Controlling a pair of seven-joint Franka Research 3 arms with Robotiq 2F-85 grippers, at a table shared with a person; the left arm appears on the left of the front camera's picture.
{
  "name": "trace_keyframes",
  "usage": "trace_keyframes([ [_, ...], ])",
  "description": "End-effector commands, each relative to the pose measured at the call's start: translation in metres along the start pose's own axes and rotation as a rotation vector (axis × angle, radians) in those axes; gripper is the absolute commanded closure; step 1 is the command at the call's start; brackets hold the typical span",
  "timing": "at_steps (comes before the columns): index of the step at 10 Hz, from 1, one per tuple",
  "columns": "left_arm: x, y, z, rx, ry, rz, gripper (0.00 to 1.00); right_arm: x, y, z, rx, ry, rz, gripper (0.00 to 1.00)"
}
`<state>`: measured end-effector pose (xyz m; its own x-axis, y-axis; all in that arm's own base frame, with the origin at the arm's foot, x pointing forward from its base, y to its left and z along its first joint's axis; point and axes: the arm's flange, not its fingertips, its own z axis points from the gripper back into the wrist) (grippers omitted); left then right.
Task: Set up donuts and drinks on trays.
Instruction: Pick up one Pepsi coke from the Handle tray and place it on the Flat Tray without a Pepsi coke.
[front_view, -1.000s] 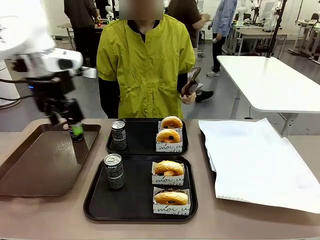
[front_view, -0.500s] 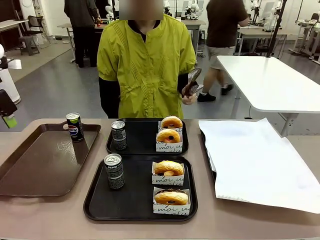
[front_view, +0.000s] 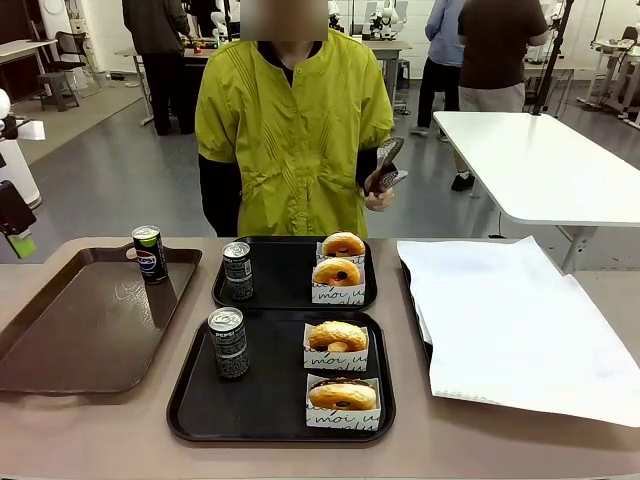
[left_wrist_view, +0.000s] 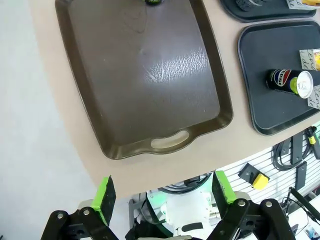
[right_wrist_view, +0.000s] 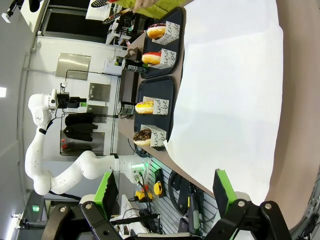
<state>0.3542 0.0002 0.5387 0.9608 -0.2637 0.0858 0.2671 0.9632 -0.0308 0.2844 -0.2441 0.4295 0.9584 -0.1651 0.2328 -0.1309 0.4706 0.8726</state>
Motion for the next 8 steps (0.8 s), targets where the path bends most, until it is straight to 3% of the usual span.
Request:
trace_keyframes([
  [1,0.0,0.0,0.001,0.0,-0.001,0.0,0.0,0.0,0.001,-0.002,0.018,-0.014,0.006,0.0],
  [2,0.006,0.033,0.002,-0.243,0.019,0.001,0.0,0.0,0.001,-0.002,0.018,-0.014,0.006,0.0],
  [4,-0.021,0.096,-0.003,-0.739,-0.067,0.086,0.0,0.0,0.001,-0.002,0.018,-0.014,0.006,0.0],
  [5,-0.034,0.12,-0.003,-0.904,-0.147,0.125,0.0,0.0,0.001,-0.002,0.018,-0.014,0.006,0.0],
  [8,-0.064,0.174,-0.021,-1.175,-0.184,0.2,0.0,0.0,0.001,-0.002,0.018,-0.014,0.006,0.0],
])
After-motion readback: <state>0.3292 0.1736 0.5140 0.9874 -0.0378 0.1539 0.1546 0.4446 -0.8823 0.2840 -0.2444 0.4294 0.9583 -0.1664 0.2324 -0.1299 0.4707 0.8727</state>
